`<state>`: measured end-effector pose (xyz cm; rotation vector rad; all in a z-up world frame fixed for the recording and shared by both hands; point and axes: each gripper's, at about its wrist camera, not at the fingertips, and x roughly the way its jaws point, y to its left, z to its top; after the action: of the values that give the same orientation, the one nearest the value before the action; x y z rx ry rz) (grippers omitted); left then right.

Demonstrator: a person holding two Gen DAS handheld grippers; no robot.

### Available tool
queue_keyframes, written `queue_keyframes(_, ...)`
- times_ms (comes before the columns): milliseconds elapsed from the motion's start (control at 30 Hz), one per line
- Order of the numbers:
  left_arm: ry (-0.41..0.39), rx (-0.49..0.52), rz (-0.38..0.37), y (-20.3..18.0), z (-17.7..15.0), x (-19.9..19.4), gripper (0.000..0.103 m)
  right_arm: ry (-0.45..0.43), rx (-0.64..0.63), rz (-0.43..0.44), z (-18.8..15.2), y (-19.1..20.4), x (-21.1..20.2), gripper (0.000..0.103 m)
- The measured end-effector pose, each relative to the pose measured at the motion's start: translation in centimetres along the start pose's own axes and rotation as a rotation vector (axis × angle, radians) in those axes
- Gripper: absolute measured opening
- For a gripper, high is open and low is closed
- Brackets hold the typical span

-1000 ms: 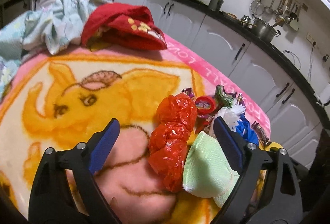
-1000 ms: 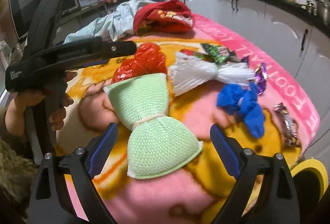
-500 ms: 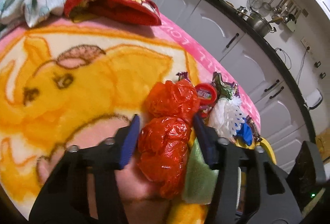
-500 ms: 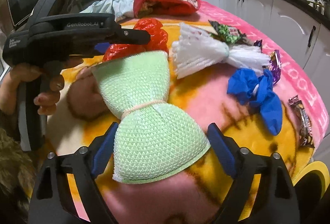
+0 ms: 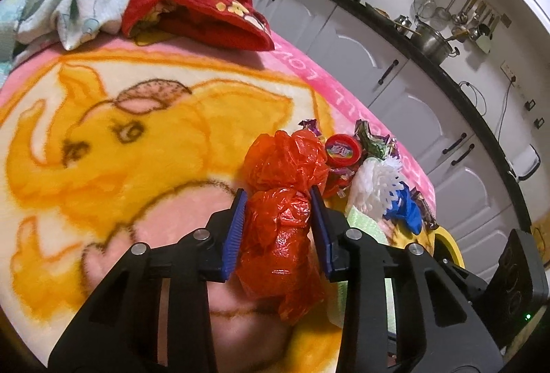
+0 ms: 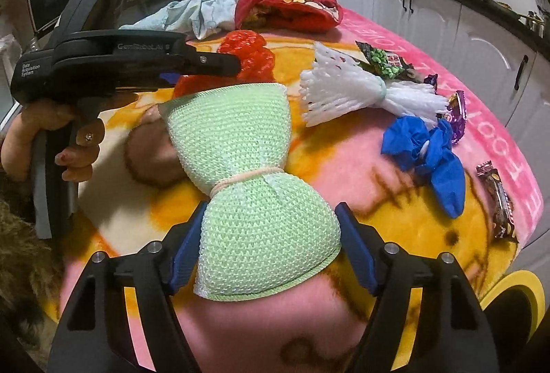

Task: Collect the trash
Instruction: 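Grasp the red plastic bag with the left gripper while the right grasps the green mesh bag, then carry both bags over the yellow bin and open both grippers to drop them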

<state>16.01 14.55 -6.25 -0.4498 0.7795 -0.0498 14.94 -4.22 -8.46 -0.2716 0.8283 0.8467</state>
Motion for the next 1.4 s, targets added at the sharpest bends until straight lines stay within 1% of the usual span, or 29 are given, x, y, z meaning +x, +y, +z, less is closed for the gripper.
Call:
queue_keyframes(300, -0.052, 0.011, 0.006, -0.5, -0.5, -2.6, 0.028, -0.051, 0.049, -0.005, 0.0, -1.3, -3.3, 0.07)
queue_keyframes(567, -0.084, 0.05, -0.028, -2.7, -0.7, -4.1, 0.028, -0.104, 0.089, -0.045, -0.4, -3.3, -6.8, 0.07)
queue_keyframes(1033, -0.113, 0.148, -0.101, -8.4, -1.2, -5.1, 0.028, -0.167, 0.177, -0.119, -1.9, -6.6, -11.1, 0.07)
queue_keyframes(1233, -0.118, 0.187, -0.129, -11.1, -1.4, -4.8, 0.028, -0.196, 0.217, -0.165, -2.9, -8.4, -13.2, 0.07)
queue_keyframes(1400, -0.107, 0.225, -0.144, -13.4, -1.7, -3.9, 0.028, -0.22, 0.25, -0.202, -3.9, -9.9, -14.9, 0.07)
